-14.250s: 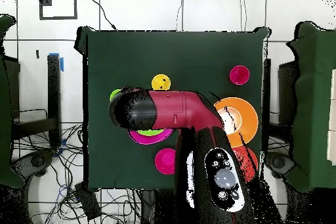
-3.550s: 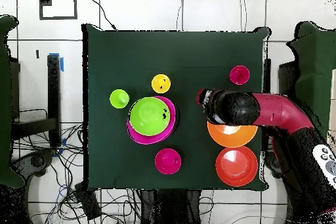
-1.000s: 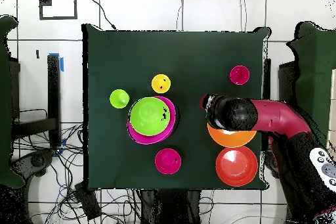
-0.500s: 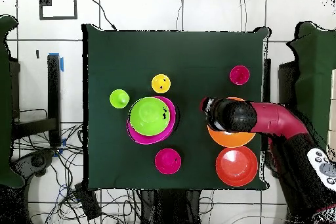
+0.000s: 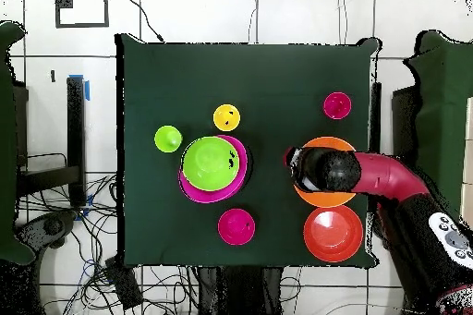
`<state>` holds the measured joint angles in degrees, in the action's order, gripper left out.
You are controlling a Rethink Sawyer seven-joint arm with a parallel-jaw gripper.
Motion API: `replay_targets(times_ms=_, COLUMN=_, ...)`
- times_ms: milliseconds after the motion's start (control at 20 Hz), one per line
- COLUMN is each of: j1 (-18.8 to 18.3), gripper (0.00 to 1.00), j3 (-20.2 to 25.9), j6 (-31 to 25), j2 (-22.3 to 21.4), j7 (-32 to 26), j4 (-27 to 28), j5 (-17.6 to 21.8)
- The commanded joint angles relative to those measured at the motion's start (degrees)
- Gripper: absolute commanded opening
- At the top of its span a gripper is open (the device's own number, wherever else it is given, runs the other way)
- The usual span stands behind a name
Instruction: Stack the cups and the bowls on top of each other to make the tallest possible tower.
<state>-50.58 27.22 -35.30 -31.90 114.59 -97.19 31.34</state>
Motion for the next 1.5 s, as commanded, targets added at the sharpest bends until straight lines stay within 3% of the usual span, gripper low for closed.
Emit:
replay_targets(times_ms=50, j1=1.01, gripper=1.0, j3=-3.23, j6=1.94, j2=3.65, j7=-3.87, j4=1.0, j5=5.79)
replay_targets(times_ms=550, j1=1.25, gripper=1.0, j3=-4.03, j6=4.72, j2=6.68, j7=-3.92, j4=2.7, j5=6.57)
replay_targets(times_ms=1100, j1=2.16, gripper=1.0, j3=-6.55, j6=10.58, j2=12.26, j7=-1.52, j4=5.72, j5=10.92)
replay_targets(times_ms=1500, j1=2.86, gripper=1.0, j3=-7.42, j6=11.1, j2=13.58, j7=-1.99, j4=7.21, j5=10.86)
